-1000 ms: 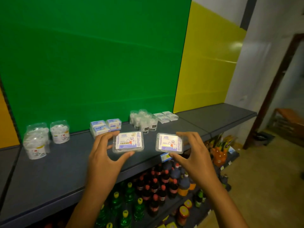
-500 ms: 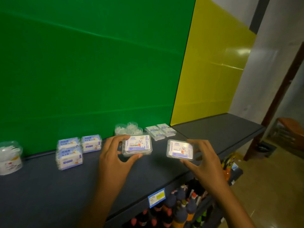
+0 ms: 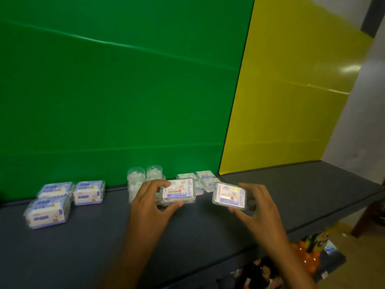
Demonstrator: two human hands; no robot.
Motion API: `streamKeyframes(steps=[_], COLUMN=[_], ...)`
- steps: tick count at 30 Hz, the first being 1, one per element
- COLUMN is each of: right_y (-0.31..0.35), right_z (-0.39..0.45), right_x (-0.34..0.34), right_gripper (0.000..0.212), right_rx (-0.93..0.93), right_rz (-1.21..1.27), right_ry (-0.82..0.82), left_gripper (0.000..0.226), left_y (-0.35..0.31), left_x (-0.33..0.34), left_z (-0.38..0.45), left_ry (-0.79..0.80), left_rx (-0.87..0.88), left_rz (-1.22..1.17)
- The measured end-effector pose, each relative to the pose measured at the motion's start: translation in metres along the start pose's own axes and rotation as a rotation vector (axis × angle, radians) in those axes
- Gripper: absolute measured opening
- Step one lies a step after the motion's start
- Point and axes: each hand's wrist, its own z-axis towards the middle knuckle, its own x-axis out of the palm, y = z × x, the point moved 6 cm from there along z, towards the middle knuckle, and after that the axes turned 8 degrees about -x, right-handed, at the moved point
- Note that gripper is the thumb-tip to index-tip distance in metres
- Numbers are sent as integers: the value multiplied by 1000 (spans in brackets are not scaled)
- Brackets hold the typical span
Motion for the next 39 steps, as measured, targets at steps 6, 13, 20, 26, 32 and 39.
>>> streamKeyframes(steps=[6, 13, 20, 26, 32, 39], right_y=[-56, -110, -132, -150, -160, -169], right_z=[36, 48, 58, 78, 92, 84], right_x=[0, 21, 31, 40, 61, 91], right_gripper=[59, 61, 60, 57, 51, 49], right_rx=[-88, -78, -98, -106, -127, -98], right_rz=[120, 215, 264, 268, 286, 275], right_ry=[59, 134, 185, 248, 393, 483], left_gripper=[49, 55, 64, 60, 63, 49], left_y=[-6, 12, 27, 35, 29, -4], left_x=[60, 131, 162, 169, 168, 151], left_z=[-1, 8, 9, 5, 10, 31], left_ry=[-49, 14, 41, 37, 85, 125], left_rx=[-13, -128, -360, -430, -390, -146], left_rz=[128, 319, 469, 549, 596, 853])
